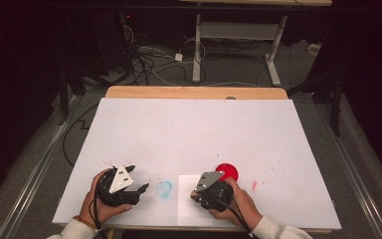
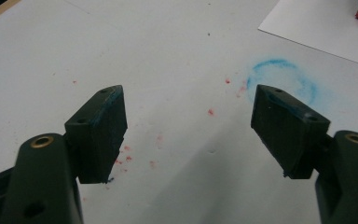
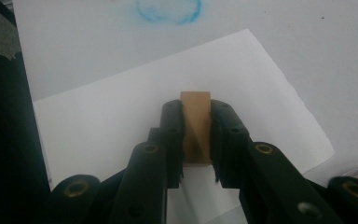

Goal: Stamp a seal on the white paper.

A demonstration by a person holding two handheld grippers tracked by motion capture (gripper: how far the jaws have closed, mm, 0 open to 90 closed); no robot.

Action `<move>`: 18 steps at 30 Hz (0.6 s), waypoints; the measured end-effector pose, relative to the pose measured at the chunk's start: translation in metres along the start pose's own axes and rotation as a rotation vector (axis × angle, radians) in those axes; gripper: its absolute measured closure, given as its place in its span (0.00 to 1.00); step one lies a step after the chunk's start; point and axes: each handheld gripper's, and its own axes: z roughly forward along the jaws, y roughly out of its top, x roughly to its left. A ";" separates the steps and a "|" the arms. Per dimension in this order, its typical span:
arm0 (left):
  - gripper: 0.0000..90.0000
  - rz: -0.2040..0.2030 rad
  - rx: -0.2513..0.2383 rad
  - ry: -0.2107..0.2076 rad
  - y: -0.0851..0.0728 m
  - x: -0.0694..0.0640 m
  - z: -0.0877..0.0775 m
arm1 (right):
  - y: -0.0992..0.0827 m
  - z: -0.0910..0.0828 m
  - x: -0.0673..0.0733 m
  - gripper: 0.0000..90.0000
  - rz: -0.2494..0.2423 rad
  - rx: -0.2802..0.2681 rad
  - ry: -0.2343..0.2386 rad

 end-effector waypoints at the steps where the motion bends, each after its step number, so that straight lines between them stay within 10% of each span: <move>1: 0.29 0.000 0.000 0.000 0.000 0.000 0.000 | 0.000 0.000 0.000 0.84 0.002 0.001 -0.001; 18: 0.29 0.000 0.002 -0.001 0.000 -0.001 0.001 | -0.001 0.001 0.000 0.84 -0.006 -0.008 0.004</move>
